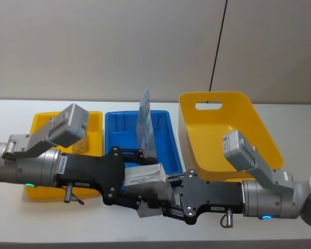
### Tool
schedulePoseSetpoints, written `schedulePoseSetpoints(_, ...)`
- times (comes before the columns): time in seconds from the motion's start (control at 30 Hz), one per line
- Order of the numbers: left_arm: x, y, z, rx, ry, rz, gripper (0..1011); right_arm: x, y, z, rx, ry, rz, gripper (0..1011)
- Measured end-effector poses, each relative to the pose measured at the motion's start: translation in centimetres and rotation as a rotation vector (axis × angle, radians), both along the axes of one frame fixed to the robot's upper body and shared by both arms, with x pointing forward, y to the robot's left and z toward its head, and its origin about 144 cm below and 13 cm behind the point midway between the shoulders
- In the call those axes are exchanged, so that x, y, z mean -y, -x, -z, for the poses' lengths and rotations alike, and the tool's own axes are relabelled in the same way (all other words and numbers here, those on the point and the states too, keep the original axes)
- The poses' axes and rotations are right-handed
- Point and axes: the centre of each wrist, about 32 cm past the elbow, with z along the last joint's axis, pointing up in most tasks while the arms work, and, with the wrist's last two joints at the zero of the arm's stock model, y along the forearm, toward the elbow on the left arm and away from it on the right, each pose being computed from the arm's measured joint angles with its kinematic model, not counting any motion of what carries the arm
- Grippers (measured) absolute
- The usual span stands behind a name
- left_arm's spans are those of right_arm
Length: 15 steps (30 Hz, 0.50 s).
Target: Bimanual collaborative sorting of washing and personal care products
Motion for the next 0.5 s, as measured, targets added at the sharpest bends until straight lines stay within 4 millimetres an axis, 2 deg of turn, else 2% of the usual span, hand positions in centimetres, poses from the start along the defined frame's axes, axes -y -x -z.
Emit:
schedulePoseSetpoints(0.33,-0.09,0.07,-0.01,0.001,0.001,-0.006,999,0.15,0.54,0.08,-0.001,-0.019,0.033,347)
schedulePoseSetpoints(0.5,-0.36,0.25,-0.08,0.004,0.007,-0.024,1001,0.37,0.83,0.15,0.005,-0.026,0.066,347)
